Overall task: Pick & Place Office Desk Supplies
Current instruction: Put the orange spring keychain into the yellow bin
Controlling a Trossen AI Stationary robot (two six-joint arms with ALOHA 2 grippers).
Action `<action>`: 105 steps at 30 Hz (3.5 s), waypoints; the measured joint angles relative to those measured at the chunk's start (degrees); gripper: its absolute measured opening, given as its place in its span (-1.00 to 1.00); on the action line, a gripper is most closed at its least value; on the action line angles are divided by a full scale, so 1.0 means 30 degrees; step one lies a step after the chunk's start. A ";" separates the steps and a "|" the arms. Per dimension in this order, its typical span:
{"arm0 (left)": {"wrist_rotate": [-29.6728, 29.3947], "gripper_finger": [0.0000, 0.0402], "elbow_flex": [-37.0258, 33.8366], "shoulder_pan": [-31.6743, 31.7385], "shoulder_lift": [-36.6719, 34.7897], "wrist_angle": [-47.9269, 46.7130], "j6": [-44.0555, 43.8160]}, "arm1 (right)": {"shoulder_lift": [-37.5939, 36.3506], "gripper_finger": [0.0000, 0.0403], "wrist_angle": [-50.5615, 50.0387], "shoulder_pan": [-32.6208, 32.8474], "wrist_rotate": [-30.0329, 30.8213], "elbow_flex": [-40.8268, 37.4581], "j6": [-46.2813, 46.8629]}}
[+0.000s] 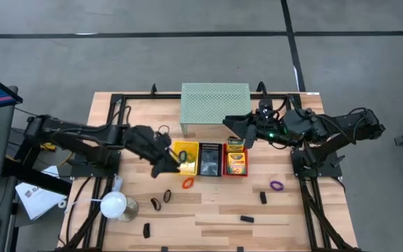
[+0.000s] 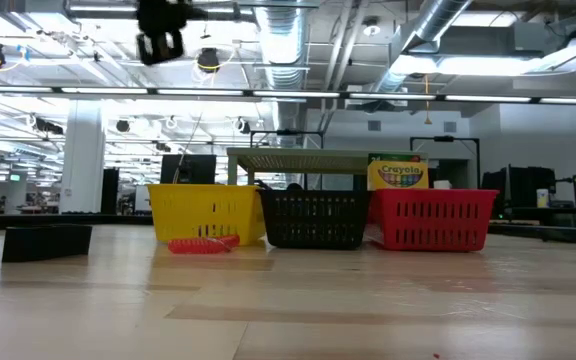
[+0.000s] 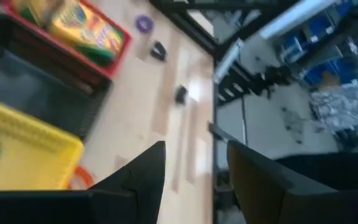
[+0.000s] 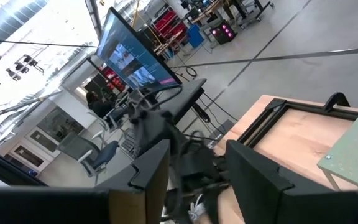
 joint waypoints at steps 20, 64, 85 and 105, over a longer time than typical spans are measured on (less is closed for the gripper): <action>-0.1192 -0.17 -0.0005 -0.3876 0.4320 0.2443 0.2287 | 0.0000 -0.23 0.0064 -0.0115 -0.0147 0.0000 0.0175; -1.2779 0.09 0.4947 -0.8213 1.3584 -0.3957 0.7660 | 0.0000 -0.23 -0.3827 -0.0115 -0.0641 0.0000 0.2187; -1.1067 -0.45 0.3534 -0.6103 1.3685 -0.2350 0.8351 | 0.0000 -0.23 -0.3927 -0.0152 -0.0641 0.0000 0.1681; -1.0205 -0.49 0.2630 -0.5265 1.3671 -0.0718 0.9918 | 0.0000 -0.23 -0.3920 -0.0152 -0.0474 0.0000 0.1711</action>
